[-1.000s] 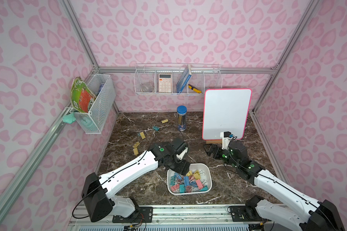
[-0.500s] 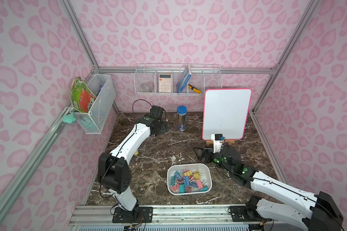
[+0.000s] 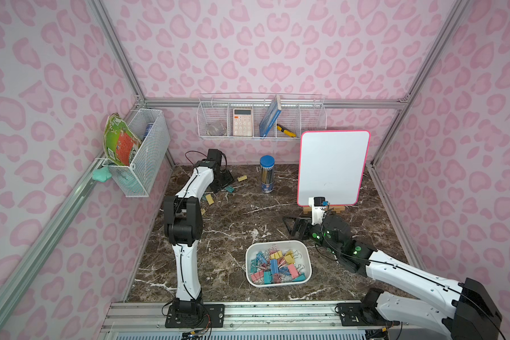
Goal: Put the binder clips in the storage box
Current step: Pick up the binder clip at the center of the board.
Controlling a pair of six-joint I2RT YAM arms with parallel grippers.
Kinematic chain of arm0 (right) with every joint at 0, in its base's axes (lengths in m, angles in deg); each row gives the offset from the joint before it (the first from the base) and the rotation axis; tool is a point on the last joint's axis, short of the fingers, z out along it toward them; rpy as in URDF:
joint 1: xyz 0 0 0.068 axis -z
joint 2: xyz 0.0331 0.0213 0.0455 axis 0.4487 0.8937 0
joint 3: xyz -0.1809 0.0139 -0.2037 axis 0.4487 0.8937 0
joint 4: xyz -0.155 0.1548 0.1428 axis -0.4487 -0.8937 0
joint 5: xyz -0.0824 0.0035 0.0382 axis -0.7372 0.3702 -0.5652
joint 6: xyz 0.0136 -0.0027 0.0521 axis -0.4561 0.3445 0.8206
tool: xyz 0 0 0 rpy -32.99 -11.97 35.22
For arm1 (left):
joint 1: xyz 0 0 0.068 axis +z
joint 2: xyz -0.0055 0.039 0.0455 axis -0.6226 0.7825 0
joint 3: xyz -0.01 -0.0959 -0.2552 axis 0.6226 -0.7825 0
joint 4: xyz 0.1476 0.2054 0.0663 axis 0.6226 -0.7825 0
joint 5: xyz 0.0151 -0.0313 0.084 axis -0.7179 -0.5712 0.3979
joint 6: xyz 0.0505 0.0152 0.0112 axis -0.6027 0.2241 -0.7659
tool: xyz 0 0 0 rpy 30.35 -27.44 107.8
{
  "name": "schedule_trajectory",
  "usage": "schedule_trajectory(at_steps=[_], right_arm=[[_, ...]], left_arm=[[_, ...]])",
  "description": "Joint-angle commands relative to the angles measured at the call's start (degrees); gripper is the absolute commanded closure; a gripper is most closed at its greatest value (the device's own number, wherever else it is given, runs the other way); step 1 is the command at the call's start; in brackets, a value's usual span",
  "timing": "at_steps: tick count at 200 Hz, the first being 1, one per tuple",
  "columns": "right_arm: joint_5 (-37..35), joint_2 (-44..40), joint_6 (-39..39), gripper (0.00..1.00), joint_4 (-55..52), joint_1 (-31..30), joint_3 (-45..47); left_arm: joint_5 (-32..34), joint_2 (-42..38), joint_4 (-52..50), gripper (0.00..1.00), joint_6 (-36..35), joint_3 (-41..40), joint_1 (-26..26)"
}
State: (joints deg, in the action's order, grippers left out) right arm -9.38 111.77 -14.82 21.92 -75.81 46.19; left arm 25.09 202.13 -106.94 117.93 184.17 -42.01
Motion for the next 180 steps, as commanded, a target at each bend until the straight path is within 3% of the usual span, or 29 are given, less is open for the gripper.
schedule_trajectory(at_steps=[1, 33, 142, 180], right_arm=[[-0.49, -0.25, 0.27, 0.03, 0.68, -0.14, -0.52], [-0.93, -0.94, 0.36, 0.03, 0.83, -0.07, 0.07], [-0.93, -0.52, 0.19, 0.03, -0.24, -0.09, -1.49], [-0.7, 0.52, 0.14, 0.03, -0.07, -0.07, -1.97]], left_arm=[[-6.74, 2.1, 0.05, 0.4, 2.14, 1.84, 0.98], [-7.74, 3.83, 0.94, 0.53, 3.02, 1.94, 2.48], [-10.15, 8.54, 0.71, 0.74, 3.02, 5.52, 4.06], [-13.25, 7.66, 0.87, 0.99, 4.07, 5.3, 4.08]])
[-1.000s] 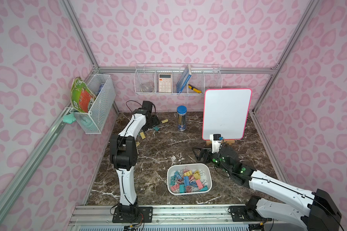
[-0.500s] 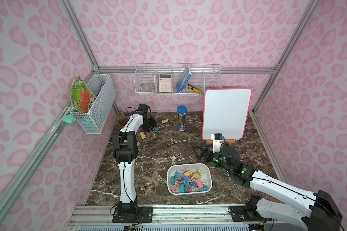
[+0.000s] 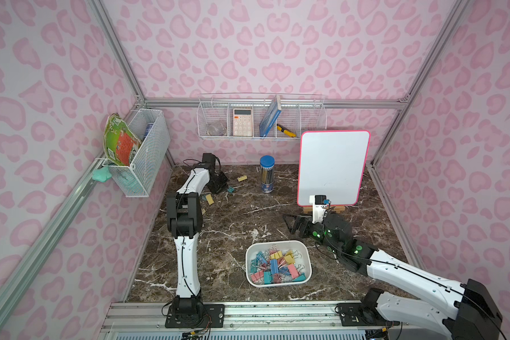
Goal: Put the binder clips in the storage box
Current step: Pick up the binder clip at the center of the board, then place the binder clip in the storage box.
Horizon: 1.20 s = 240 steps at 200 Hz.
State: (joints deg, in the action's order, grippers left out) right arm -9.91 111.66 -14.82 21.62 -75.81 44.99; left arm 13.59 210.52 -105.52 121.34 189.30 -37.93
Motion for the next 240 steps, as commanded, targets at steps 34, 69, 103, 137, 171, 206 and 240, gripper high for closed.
schedule_trajectory(at_steps=[34, 69, 103, 137, 171, 206, 240], right_arm=[[0.09, 2.38, -0.23, 0.03, 0.63, -0.06, -1.47], [1.07, 4.11, 0.58, 0.03, 1.96, 0.76, -1.59], [3.11, 5.66, 2.12, 0.03, 5.27, 2.67, -0.38], [5.89, 7.47, 2.46, 0.03, 6.9, 6.28, -0.58], [6.96, 7.59, 2.32, 0.03, 7.49, 10.13, -0.36], [6.45, 6.71, 0.99, 0.03, 6.25, 11.43, -0.41], [6.1, 6.46, 0.81, 0.03, 6.22, 11.76, 0.25]], left_arm=[[-9.48, -7.96, 5.83, 1.0, 5.47, -7.78, -0.05], [-13.64, -22.83, 14.1, 1.0, 10.62, -21.11, -1.77], [-11.11, -39.39, 11.31, 1.0, 8.33, -30.3, -7.22], [-8.02, -52.43, 3.18, 1.0, -5.28, -33.87, -17.48], [-12.04, -60.91, -5.23, 1.0, -20.04, -39.43, -28.47], [-6.97, -68.16, -11.18, 1.0, -19.05, -46.89, -37.4], [-1.08, -68.45, -15.42, 1.0, -18.19, -51.74, -46.52]])
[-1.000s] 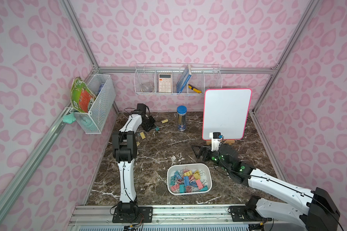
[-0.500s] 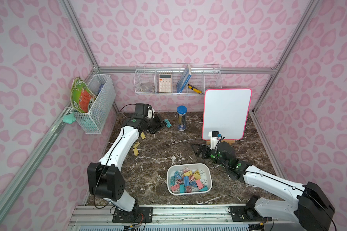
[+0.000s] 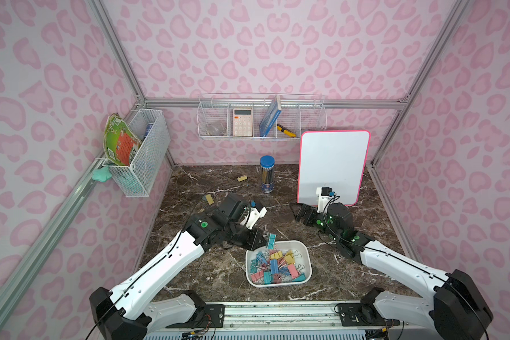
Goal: Put the binder clips in the storage box
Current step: Place the binder clip in the storage box.
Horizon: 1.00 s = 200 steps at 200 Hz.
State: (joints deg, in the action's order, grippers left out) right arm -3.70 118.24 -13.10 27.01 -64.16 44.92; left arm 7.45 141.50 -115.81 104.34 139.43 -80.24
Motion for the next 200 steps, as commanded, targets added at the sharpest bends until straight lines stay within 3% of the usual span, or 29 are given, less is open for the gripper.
schedule_trajectory(at_steps=[1, 55, 80, 130, 154, 168, 200], right_arm=[[-0.02, 0.01, -0.96, 0.03, 0.77, 0.08, 0.22], [-0.04, -0.54, -1.89, 0.03, -0.5, 0.13, -0.62], [-0.64, -1.57, -1.72, 0.03, -0.85, 0.14, 0.3], [-0.81, -2.11, -1.72, 0.03, -1.12, 0.12, 0.56], [-0.64, -2.15, -1.67, 0.03, -1.1, 0.1, 0.44], [-0.72, -2.14, -1.63, 0.03, -1.1, 0.11, 0.43], [-0.69, -1.94, -1.67, 0.03, -0.86, 0.1, 0.3]], left_arm=[[5.27, 0.7, -5.23, 1.0, -1.18, -1.89, -4.39], [12.84, 7.94, -11.28, 1.0, 0.26, -2.4, -8.14], [8.57, 11.54, -11.82, 1.0, -1.51, -2.11, -9.99], [6.64, 16.55, -12.53, 1.0, -2.13, -1.73, -11.42], [11.62, 18.42, -14.82, 0.91, -1.09, -0.69, -11.36], [13.52, 19.07, -16.04, 0.81, -1.08, -0.05, -11.38], [19.9, 17.82, -16.73, 0.75, 0.14, 0.89, -11.35]])
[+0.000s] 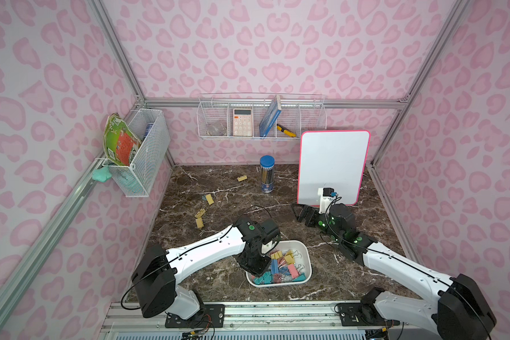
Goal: Put the binder clips in the storage box
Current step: Place the binder clip in the storage box.
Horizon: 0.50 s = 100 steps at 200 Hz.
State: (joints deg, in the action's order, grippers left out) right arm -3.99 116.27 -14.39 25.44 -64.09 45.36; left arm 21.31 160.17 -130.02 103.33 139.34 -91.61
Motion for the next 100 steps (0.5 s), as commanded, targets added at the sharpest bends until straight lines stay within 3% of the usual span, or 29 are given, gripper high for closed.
schedule_trajectory(at_steps=[1, 44, 62, 100], right_arm=[[-0.42, 0.01, -0.41, 0.03, 0.72, 0.01, -0.14], [-0.35, 0.25, -0.47, 0.03, 0.9, 0.0, -0.61], [-0.47, 0.1, -0.6, 0.03, 0.72, 0.05, -0.86], [-1.04, -1.02, -0.52, 0.03, -0.14, -0.01, -0.62]], left_arm=[[6.13, -0.91, -2.58, 0.75, 1.23, 1.02, 0.01], [11.77, -5.19, 0.44, 0.73, 5.43, 4.58, 2.89], [14.78, -7.32, 3.93, 0.74, 6.53, 5.06, 8.52], [12.94, -9.98, 19.1, 0.73, 9.71, 5.33, 24.03]])
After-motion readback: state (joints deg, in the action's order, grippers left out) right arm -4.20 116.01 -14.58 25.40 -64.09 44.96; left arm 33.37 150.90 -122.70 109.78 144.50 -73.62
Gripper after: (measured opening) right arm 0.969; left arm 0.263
